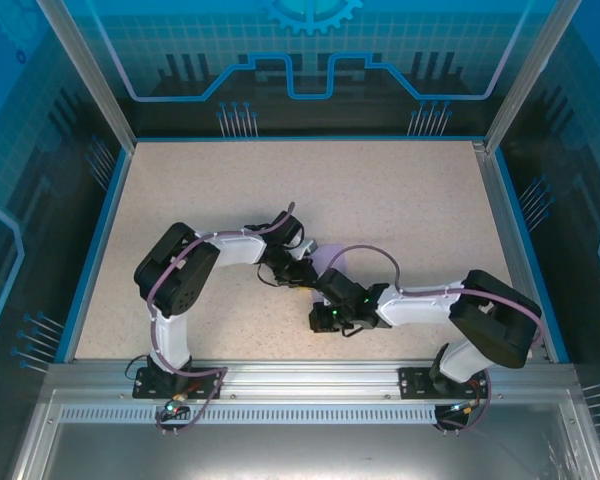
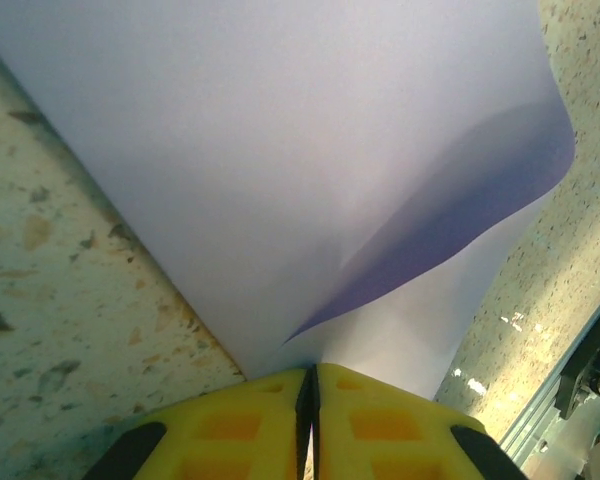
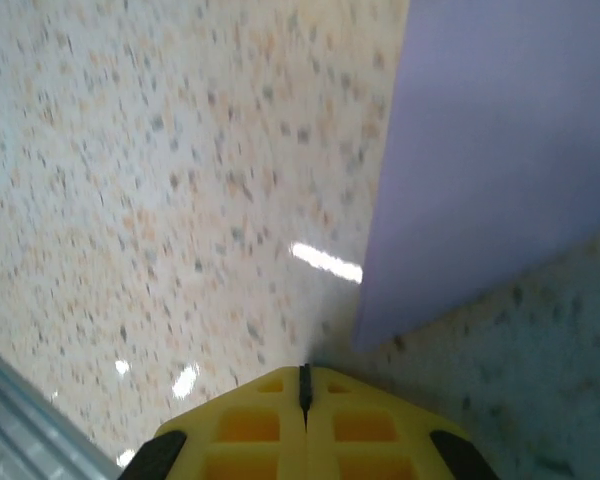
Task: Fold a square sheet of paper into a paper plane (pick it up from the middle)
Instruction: Third fold the triangle at the center of the table.
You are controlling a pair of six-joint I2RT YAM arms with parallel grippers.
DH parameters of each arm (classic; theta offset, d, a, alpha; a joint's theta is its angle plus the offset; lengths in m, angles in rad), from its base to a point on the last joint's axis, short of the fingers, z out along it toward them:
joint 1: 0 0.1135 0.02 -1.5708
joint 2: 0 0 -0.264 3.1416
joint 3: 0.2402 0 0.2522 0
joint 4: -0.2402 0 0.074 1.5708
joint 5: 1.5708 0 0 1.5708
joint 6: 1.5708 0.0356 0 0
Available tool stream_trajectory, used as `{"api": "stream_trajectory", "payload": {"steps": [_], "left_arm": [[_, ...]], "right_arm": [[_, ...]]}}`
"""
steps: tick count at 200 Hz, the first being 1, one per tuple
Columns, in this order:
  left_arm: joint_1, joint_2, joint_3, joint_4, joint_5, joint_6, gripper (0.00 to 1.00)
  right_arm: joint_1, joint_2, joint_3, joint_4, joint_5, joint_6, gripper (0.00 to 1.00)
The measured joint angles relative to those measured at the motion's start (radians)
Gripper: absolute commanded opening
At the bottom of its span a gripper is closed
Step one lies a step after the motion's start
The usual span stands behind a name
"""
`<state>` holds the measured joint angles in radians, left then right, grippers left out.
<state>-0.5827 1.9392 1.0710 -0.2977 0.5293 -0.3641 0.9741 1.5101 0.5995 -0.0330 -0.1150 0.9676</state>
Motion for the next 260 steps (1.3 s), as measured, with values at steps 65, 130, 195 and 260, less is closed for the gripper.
{"api": "stream_trajectory", "payload": {"steps": [65,130,195,260], "left_arm": [[0.000,0.000,0.000,0.000,0.001,0.005,0.12],[0.000,0.002,0.006,-0.008,0.000,0.005,0.12],[0.000,0.002,0.007,-0.011,0.000,0.006,0.13],[0.000,0.004,0.014,-0.020,0.000,0.006,0.13]], "right_arm": [[-0.266,-0.129,-0.037,0.018,-0.055,-0.008,0.05],[-0.348,-0.016,0.010,0.063,-0.107,-0.050,0.05],[-0.354,0.065,0.051,0.079,-0.119,-0.064,0.05],[-0.360,0.085,0.063,0.024,-0.072,-0.071,0.05]]}}
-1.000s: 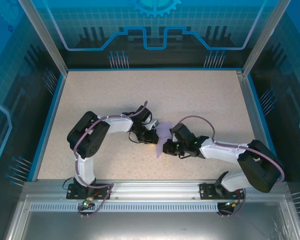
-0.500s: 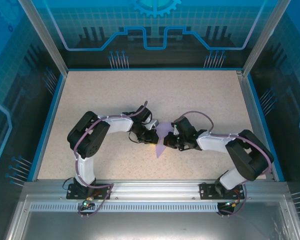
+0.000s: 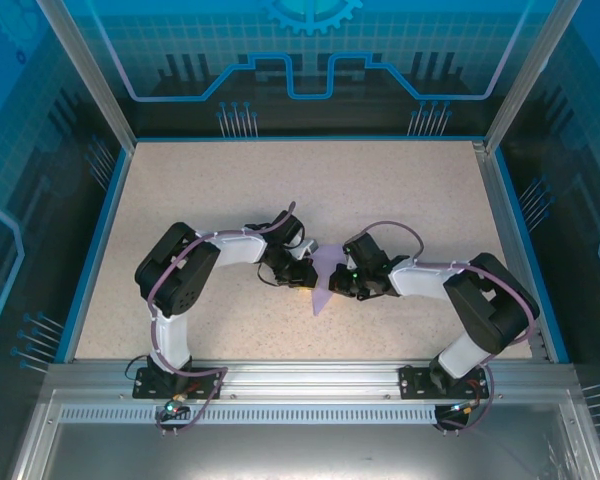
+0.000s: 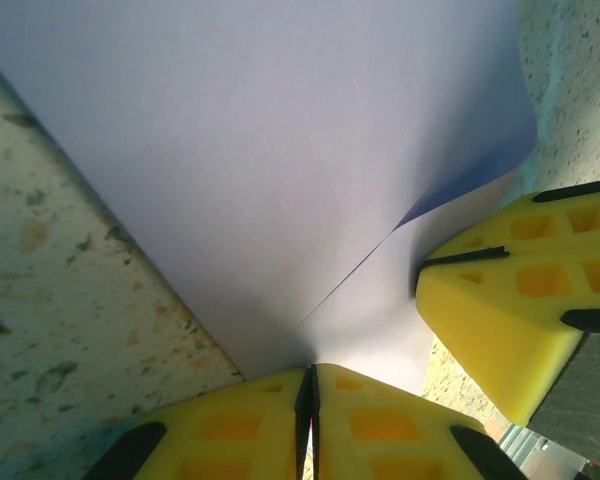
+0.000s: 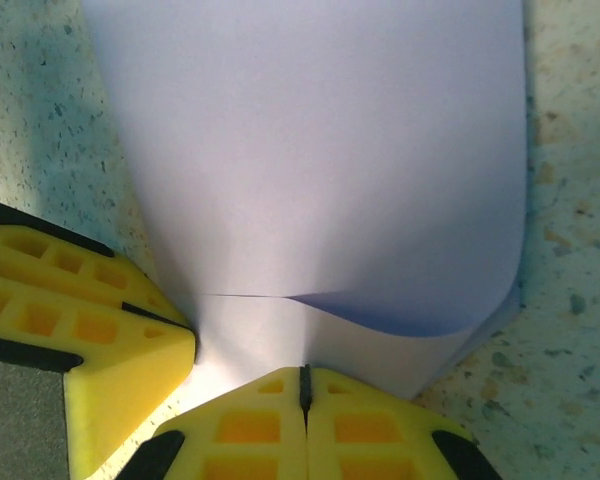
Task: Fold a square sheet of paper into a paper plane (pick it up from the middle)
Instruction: Third fold the triangle at the center of the table.
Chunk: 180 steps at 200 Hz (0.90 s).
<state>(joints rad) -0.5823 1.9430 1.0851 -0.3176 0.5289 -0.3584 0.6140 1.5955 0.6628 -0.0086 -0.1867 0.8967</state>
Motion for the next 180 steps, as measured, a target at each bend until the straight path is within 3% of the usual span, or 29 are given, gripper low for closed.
{"api": "stream_trajectory", "payload": {"steps": [104,153,180], "left_arm": [[-0.005,-0.023,0.007,-0.021,-0.023,-0.006,0.23],[-0.005,-0.089,0.005,-0.079,-0.121,-0.039,0.39],[-0.008,-0.142,-0.021,-0.077,-0.151,-0.085,0.44]], "right_arm": [[0.000,0.002,-0.001,0.003,0.003,0.000,0.05],[-0.003,0.002,-0.016,0.034,-0.005,0.004,0.05],[-0.007,0.002,-0.029,0.063,-0.016,0.017,0.05]]}}
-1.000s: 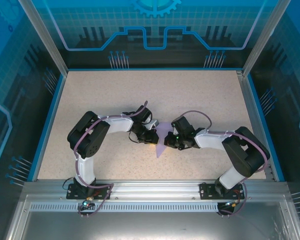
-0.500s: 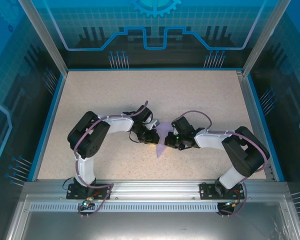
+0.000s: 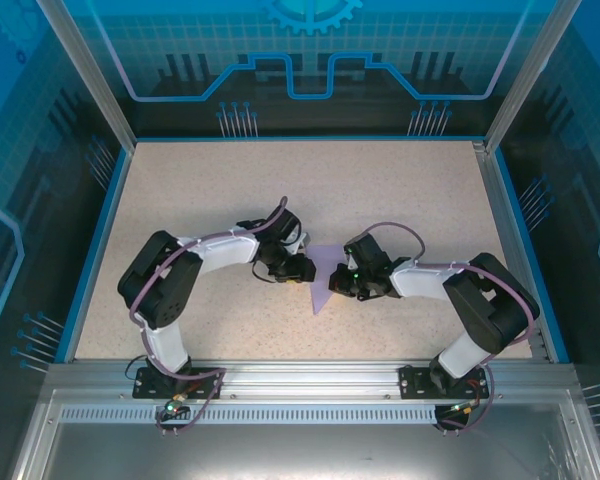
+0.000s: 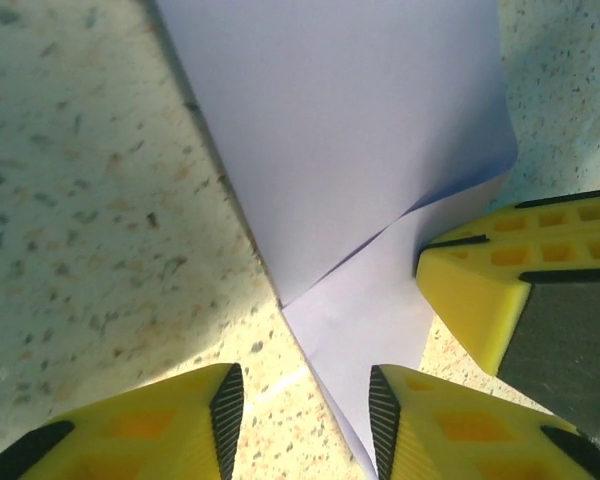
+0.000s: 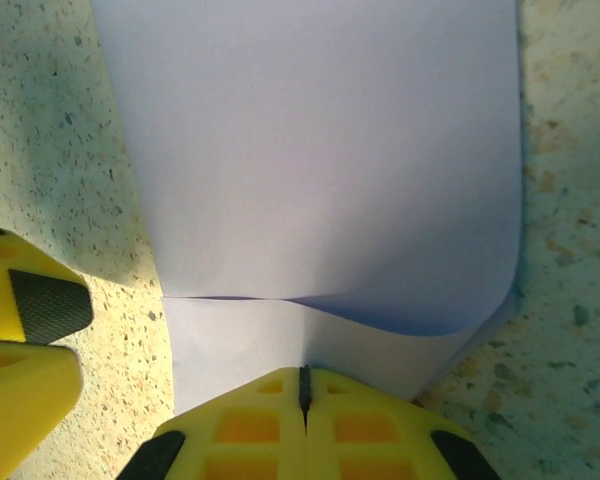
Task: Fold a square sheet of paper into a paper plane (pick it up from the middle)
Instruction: Third fold the triangle at the center of the table.
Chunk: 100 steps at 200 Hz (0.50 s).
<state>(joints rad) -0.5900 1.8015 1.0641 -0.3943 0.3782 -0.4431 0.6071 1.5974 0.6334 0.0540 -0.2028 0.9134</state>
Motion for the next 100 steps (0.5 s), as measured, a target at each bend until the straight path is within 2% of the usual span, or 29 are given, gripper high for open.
{"api": "stream_trajectory", "payload": {"steps": [100], "left_arm": [[-0.106,-0.044,-0.079,0.090,-0.040,-0.188,0.46]], "right_arm": [[-0.017,-0.021,-0.074,0.121,-0.026,0.059,0.05]]}}
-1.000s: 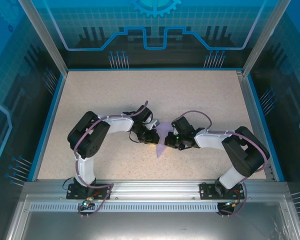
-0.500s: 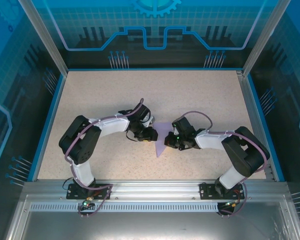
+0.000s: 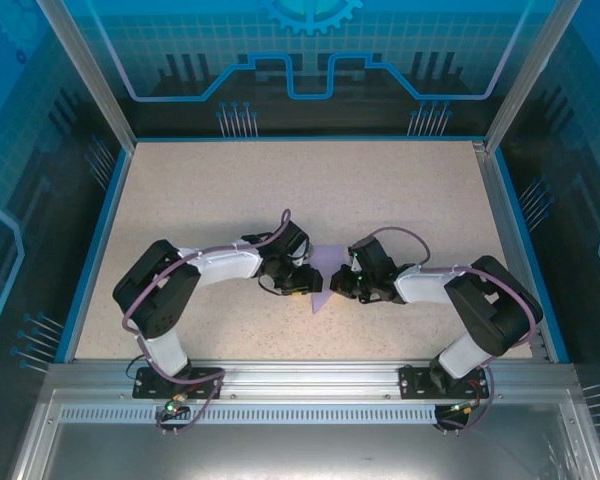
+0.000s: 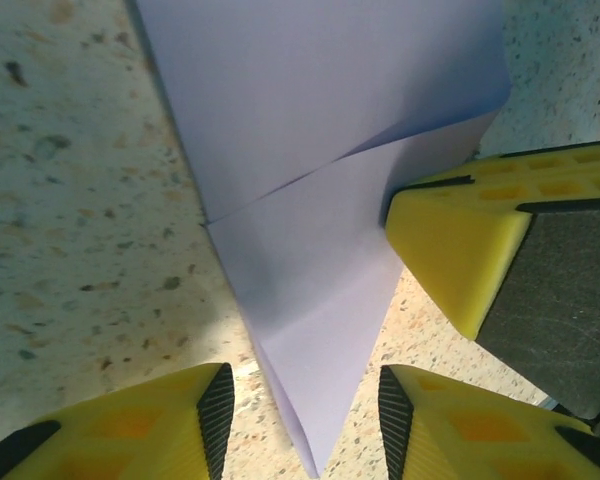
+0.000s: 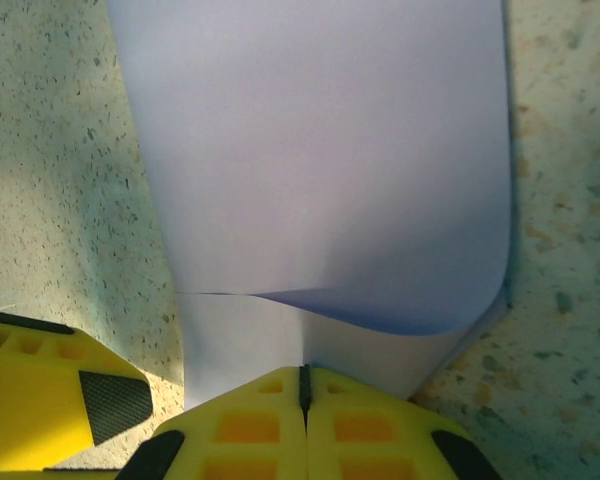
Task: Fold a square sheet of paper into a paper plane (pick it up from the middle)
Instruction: Third fold the triangle at the center of the table.
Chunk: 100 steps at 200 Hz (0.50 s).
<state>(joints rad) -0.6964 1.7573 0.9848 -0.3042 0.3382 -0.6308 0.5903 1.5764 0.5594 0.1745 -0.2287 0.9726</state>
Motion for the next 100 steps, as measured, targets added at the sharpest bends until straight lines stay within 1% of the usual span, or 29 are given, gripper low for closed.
{"api": "stream_trajectory", "payload": {"steps": [56,100], "left_arm": [[-0.047,-0.016,-0.039,0.025,-0.028,-0.057,0.39],[-0.076,-0.017,-0.040,0.040,-0.035,-0.079,0.30]], "right_arm": [[-0.009,0.000,-0.017,0.033,-0.017,0.008,0.04],[-0.009,0.000,-0.024,0.045,-0.019,0.008,0.04]]}}
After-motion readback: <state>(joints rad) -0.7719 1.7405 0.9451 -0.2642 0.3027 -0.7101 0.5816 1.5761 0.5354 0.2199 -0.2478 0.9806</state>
